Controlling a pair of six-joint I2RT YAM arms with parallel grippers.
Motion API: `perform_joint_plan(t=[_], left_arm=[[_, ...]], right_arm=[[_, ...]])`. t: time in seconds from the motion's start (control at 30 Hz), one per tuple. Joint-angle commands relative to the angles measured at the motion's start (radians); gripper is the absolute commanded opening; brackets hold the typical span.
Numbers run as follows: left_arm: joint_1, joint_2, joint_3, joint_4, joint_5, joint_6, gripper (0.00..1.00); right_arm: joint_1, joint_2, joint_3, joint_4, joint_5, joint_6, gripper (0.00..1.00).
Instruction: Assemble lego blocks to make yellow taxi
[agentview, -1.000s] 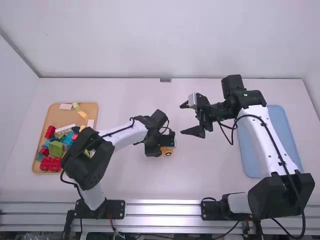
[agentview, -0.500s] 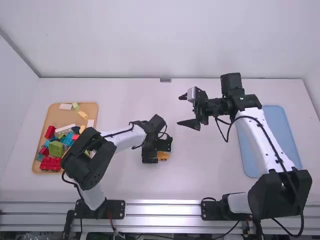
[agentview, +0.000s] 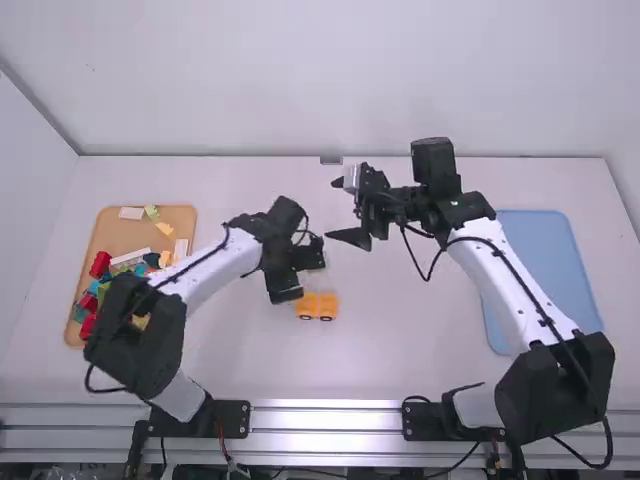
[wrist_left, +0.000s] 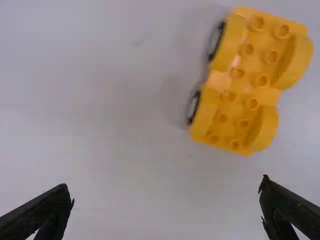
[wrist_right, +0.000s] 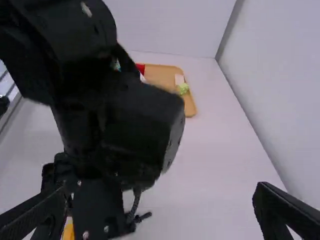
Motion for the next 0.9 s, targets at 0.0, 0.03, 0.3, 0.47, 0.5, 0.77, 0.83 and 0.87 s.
perform_joint_plan(t=[0.0,0.03,0.3,0.47,0.5,0.77,0.83,0.87], left_arm=[[0.077,-0.089,-0.017,0.001,0.029,-0.051,0.99],[0.105,-0.109,-0.021,0.006,0.026,-0.083,0.99],[0.438,-0.262,-0.060,0.109,0.023,-0.521,0.99],[0.601,-0.304,-0.074,0.133,0.022,-0.855,0.99],[0.617,-0.304,-0.074,0.132,0.022,-0.892,0.99],[0.821,-0.307,-0.074,0.061,0.014,-1.338,0.99],[0.872,-0.307,-0.074,0.027,-0.052,-1.450,0.99],[0.880,-0.308,-0.074,0.020,-0.067,-1.472,0.99]], right_arm=[[0.034,0.029,-0.006,0.020,0.052,0.092,0.99],[0.040,0.033,-0.006,0.028,0.055,0.091,0.98],[0.100,0.091,-0.006,0.154,0.056,0.127,0.99],[0.132,0.105,-0.006,0.180,0.065,0.117,0.99],[0.135,0.105,-0.006,0.180,0.071,0.118,0.99],[0.148,0.105,-0.006,0.210,0.103,0.160,0.99],[0.148,0.105,-0.006,0.232,0.101,0.191,0.98],[0.148,0.105,-0.006,0.233,0.101,0.192,0.99]])
